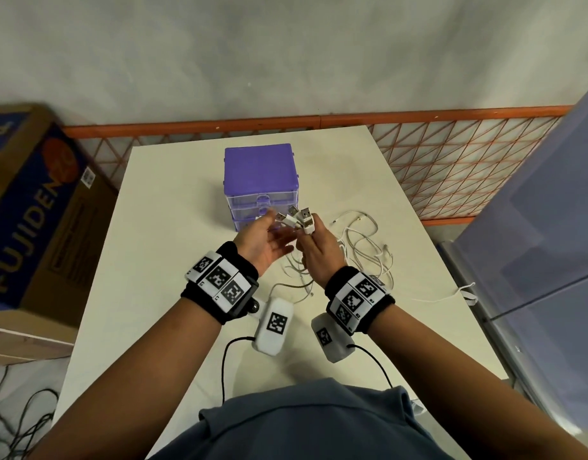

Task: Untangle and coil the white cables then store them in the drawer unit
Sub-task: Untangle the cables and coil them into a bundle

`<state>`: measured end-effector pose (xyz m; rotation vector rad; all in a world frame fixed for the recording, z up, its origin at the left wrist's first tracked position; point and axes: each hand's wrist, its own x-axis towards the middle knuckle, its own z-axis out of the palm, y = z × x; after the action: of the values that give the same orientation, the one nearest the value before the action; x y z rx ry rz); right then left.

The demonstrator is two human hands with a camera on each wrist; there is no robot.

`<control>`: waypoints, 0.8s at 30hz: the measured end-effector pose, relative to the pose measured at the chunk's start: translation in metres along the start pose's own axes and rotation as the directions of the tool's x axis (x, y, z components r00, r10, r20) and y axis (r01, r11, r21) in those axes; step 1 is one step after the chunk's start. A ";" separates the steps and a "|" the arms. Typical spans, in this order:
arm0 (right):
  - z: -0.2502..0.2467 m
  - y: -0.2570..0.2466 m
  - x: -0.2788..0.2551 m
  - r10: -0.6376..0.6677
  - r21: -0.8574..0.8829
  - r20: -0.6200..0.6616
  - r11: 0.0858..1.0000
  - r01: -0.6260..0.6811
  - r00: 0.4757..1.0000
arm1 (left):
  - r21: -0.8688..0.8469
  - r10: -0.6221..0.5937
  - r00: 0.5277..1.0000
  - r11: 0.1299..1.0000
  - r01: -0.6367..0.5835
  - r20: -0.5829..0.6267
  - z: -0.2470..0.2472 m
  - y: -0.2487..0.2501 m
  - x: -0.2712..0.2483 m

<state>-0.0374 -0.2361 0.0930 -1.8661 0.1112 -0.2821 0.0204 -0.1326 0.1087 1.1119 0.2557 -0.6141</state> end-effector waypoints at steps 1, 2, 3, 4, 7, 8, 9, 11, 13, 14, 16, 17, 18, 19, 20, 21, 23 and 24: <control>0.001 0.001 0.000 0.003 0.007 0.009 1.000 -0.003 1.000 | -0.032 -0.027 0.999 0.999 0.029 0.042 0.001 0.000 -0.001; 0.002 0.003 -0.001 0.006 0.010 0.026 1.000 -0.007 1.000 | -0.079 -0.028 0.997 0.996 0.033 0.069 0.002 0.000 -0.001; 0.003 0.004 -0.001 0.008 0.004 0.046 1.000 -0.008 0.999 | -0.131 -0.012 0.997 0.991 0.022 0.079 0.004 0.002 -0.002; 0.005 0.005 -0.002 0.005 -0.007 0.060 1.000 -0.005 0.998 | -0.182 0.009 0.997 0.983 0.004 0.071 0.006 0.004 -0.002; 0.008 0.009 -0.003 -0.018 -0.021 0.055 1.000 0.019 0.998 | -0.315 0.049 0.998 0.948 -0.037 0.030 0.013 0.011 -0.004; 0.008 0.009 -0.004 -0.031 -0.022 0.042 0.999 0.032 0.999 | -0.357 0.055 0.998 0.933 -0.044 0.020 0.014 0.012 -0.003; 0.009 0.009 -0.004 -0.040 -0.019 0.032 0.999 0.041 0.999 | -0.392 0.065 0.998 0.918 -0.053 0.016 0.013 0.014 -0.002; 0.007 0.010 -0.006 -0.059 -0.013 0.030 0.998 0.060 0.998 | -0.420 0.092 0.996 0.904 -0.079 0.013 0.008 0.015 0.002; 0.005 0.011 -0.008 -0.073 -0.032 0.056 0.997 0.075 0.996 | -0.400 0.119 0.993 0.909 -0.113 -0.012 0.004 0.018 0.004; 0.005 0.012 -0.010 -0.080 -0.040 0.077 0.996 0.083 0.994 | -0.384 0.134 0.990 0.913 -0.137 -0.033 0.003 0.019 0.005; 0.004 0.013 -0.012 -0.081 -0.033 0.113 0.996 0.086 0.990 | -0.335 0.160 0.985 0.926 -0.173 -0.067 0.003 0.023 0.005; 0.004 0.014 -0.013 -0.075 -0.025 0.129 0.997 0.079 0.989 | -0.303 0.161 0.984 0.936 -0.178 -0.080 0.004 0.023 0.005; 0.004 0.014 -0.013 -0.063 -0.010 0.143 0.998 0.065 0.988 | -0.268 0.159 0.983 0.947 -0.178 -0.090 0.005 0.023 0.004; 0.004 0.014 -0.013 -0.048 0.003 0.153 0.999 0.048 0.987 | -0.229 0.162 0.982 0.957 -0.181 -0.096 0.005 0.024 0.003; 0.004 0.015 -0.013 -0.035 0.011 0.156 0.999 0.034 0.987 | -0.187 0.172 0.980 0.964 -0.188 -0.098 0.006 0.024 0.003; 0.004 0.014 -0.012 -0.026 0.018 0.154 1.000 0.024 0.988 | -0.154 0.186 0.979 0.968 -0.198 -0.089 0.007 0.024 0.001; 0.004 0.012 -0.010 -0.018 0.028 0.123 0.999 0.014 0.992 | -0.133 0.212 0.976 0.967 -0.217 -0.049 0.007 0.025 -0.001; 0.002 0.009 -0.010 -0.025 0.038 0.101 0.999 0.022 0.995 | -0.144 0.216 0.975 0.965 -0.220 -0.039 0.007 0.025 -0.002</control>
<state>-0.0455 -0.2347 0.0820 -1.8424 0.0146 -0.2041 0.0329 -0.1306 0.1314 0.9890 0.1920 -0.3798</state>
